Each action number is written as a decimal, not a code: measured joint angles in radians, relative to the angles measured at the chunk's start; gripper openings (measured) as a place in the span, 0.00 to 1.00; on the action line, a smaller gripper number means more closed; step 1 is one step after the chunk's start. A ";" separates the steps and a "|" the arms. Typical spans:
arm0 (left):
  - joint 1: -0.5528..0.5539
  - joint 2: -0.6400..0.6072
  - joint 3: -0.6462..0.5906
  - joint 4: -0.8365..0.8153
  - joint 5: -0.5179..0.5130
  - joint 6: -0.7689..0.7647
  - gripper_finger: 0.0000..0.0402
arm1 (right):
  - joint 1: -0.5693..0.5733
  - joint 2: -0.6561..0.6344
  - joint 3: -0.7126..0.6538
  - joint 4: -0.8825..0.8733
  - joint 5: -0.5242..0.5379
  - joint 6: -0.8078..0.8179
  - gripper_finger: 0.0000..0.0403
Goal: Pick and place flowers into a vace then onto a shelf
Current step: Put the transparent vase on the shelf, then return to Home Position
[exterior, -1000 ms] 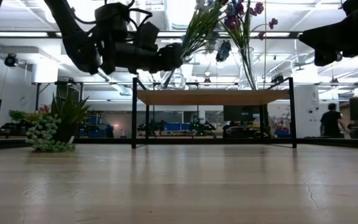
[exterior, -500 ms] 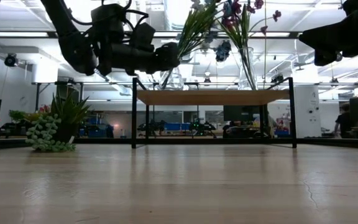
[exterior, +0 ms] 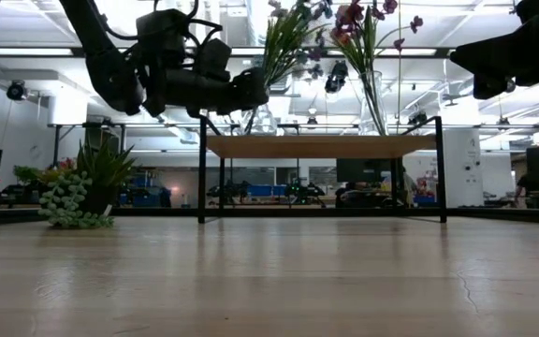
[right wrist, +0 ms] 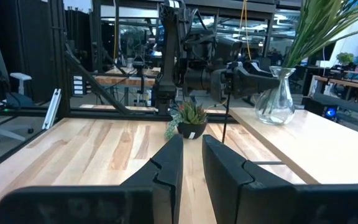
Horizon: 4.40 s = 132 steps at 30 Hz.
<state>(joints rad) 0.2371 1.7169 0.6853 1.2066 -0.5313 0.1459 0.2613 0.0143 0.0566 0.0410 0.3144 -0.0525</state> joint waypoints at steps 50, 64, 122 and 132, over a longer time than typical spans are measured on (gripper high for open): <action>-0.060 -0.410 -0.318 -0.014 0.456 -0.118 0.49 | 0.000 0.000 0.033 -0.045 0.000 0.000 0.13; -0.238 -0.644 -0.555 -0.146 0.514 -0.171 0.03 | 0.000 0.001 0.033 -0.072 -0.001 0.016 0.13; -0.309 -1.447 -0.676 -0.831 0.393 -0.155 0.00 | -0.223 0.000 -0.047 -0.019 -0.211 0.154 0.13; -0.309 -1.440 -0.676 -0.832 0.393 -0.156 0.00 | -0.223 0.005 -0.047 -0.023 -0.234 0.140 0.13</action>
<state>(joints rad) -0.0715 0.2768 0.0090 0.3746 -0.1379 -0.0097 0.0383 0.0189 0.0093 0.0185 0.0803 0.0878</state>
